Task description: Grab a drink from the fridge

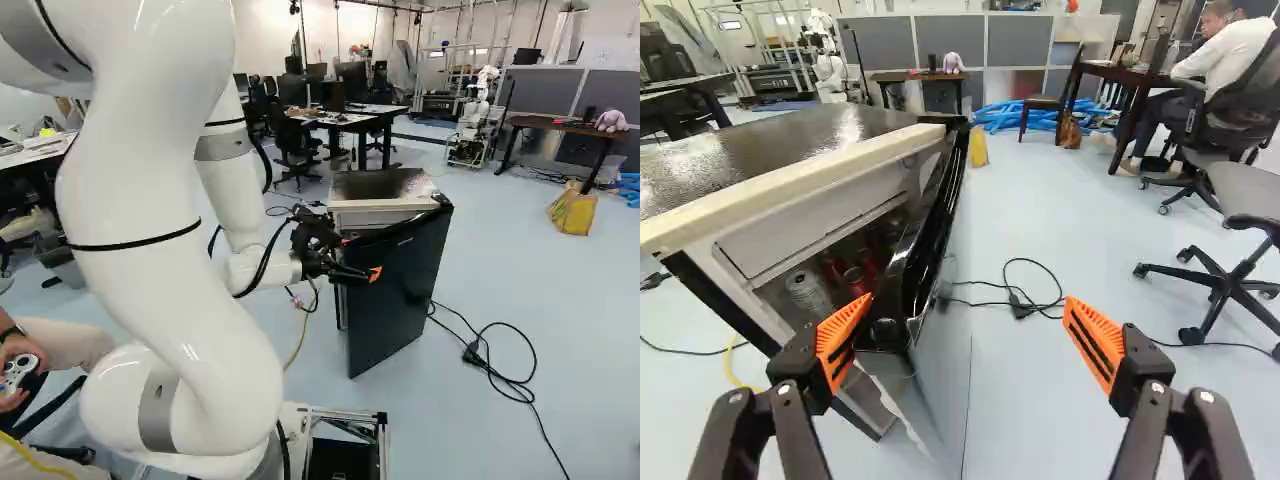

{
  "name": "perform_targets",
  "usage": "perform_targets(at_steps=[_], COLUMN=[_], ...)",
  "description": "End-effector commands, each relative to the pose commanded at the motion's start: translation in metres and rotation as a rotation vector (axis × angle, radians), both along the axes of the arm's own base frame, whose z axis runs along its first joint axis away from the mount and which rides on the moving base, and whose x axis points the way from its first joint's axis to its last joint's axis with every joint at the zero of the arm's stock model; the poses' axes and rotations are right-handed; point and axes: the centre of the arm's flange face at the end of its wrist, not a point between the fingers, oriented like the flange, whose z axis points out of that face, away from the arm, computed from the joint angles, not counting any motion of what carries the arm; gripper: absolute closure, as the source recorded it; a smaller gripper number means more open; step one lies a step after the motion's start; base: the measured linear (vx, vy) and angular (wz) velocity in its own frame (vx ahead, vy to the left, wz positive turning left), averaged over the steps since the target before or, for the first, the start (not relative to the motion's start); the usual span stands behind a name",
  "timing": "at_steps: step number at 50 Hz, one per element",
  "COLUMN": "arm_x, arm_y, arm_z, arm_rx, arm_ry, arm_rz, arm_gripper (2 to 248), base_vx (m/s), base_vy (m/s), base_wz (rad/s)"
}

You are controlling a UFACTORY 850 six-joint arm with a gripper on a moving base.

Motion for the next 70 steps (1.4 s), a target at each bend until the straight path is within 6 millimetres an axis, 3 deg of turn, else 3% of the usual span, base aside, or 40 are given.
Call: perform_targets(at_steps=[70], arm_x=[-0.074], arm_y=[-0.045], arm_z=[0.003], arm_rx=[-0.015], arm_ry=[0.023], arm_rz=[-0.268], arm_gripper=[3], base_vx=[0.000], base_vy=[0.000], base_wz=[0.000])
